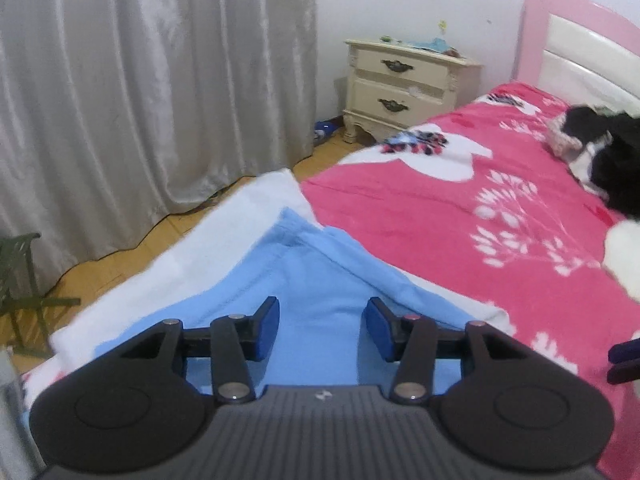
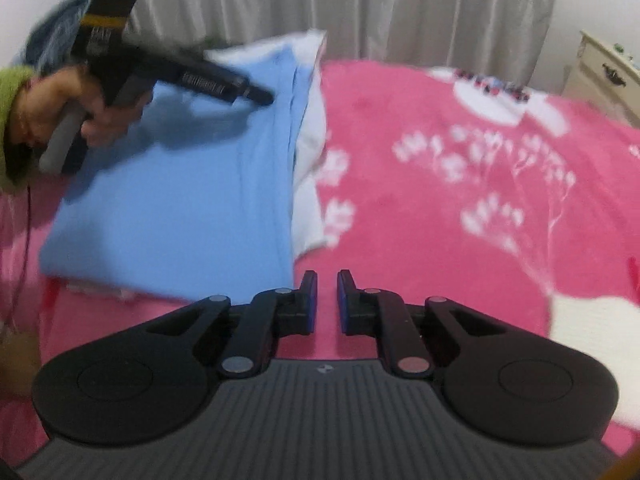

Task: Fold clothes
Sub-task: 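Lower the T-shirt onto the stack and open both grippers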

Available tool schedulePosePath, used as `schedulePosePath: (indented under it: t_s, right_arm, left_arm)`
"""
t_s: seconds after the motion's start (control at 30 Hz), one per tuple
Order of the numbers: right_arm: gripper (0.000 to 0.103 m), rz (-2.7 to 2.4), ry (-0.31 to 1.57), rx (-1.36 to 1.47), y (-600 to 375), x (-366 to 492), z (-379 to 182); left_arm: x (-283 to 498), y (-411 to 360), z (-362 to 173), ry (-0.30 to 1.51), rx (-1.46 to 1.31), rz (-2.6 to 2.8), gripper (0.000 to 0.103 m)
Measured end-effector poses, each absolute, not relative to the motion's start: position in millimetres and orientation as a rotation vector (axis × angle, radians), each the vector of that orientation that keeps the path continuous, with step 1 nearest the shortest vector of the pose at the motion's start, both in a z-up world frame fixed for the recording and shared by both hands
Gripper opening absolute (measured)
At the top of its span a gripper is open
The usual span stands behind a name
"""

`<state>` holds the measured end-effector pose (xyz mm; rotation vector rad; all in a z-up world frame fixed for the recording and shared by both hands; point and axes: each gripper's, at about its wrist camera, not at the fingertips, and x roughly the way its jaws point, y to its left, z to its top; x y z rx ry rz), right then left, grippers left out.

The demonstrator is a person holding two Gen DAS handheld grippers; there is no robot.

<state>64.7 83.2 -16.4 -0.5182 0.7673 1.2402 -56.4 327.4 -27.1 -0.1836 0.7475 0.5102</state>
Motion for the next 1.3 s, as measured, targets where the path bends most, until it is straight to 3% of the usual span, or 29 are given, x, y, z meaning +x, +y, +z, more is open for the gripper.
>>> schedulePosePath:
  t_s: [0.17,0.27,0.37,0.57,0.77,0.87,0.97,1.0,1.03,1.07,1.13,1.2,1.3]
  right_arm:
    - [0.009,1.395,0.694,-0.428,116.3,56.2,-10.9]
    - [0.01,1.364,0.719,-0.448,147.0,67.2,-32.0]
    - [0.011,1.288,0.794,-0.324,150.9,92.0,-35.2]
    - [0.01,1.222,0.726,-0.37,125.1,93.6,5.1]
    - [0.011,1.213,0.852,-0.534,85.9,56.5,35.5]
    - [0.011,1.146,0.973,-0.518,59.8,36.6,48.6]
    - [0.013,1.074,1.011,-0.49,35.6,12.3,62.9]
    - [0.015,1.055,1.0,-0.481,29.8,0.5,66.1]
    - [0.024,1.035,0.988,-0.47,24.4,-11.2,68.7]
    - [0.039,1.019,0.972,-0.439,22.6,-22.2,67.6]
    - [0.06,1.009,0.935,-0.401,27.1,-37.0,60.0]
    - [0.065,1.0,0.897,-0.396,36.1,-50.6,54.1]
    - [0.078,0.979,0.874,-0.406,48.2,-60.9,51.9]
  left_arm:
    - [-39.8,343.1,-17.8,0.799,-0.135,0.512,0.055]
    - [-32.9,362.6,-17.9,0.784,-0.197,0.576,0.048]
    - [-60.4,371.0,8.5,0.735,-0.294,0.627,0.048]
    - [-143.2,324.2,41.7,0.775,-0.23,0.462,0.052]
    - [-195.7,253.2,-3.9,0.919,-0.237,0.206,0.052]
    - [-211.1,237.5,-36.7,1.014,-0.217,0.236,0.046]
    - [-232.6,229.9,-26.2,0.966,-0.204,0.265,0.051]
    - [-234.7,227.3,-17.1,0.939,-0.197,0.271,0.054]
    - [-236.6,224.8,-8.0,0.911,-0.189,0.277,0.057]
    - [-235.0,220.9,2.3,0.876,-0.177,0.295,0.064]
    - [-231.0,215.9,21.6,0.804,-0.161,0.329,0.078]
    - [-226.4,212.5,38.8,0.727,-0.159,0.369,0.092]
    - [-218.7,207.9,59.7,0.628,-0.167,0.437,0.102]
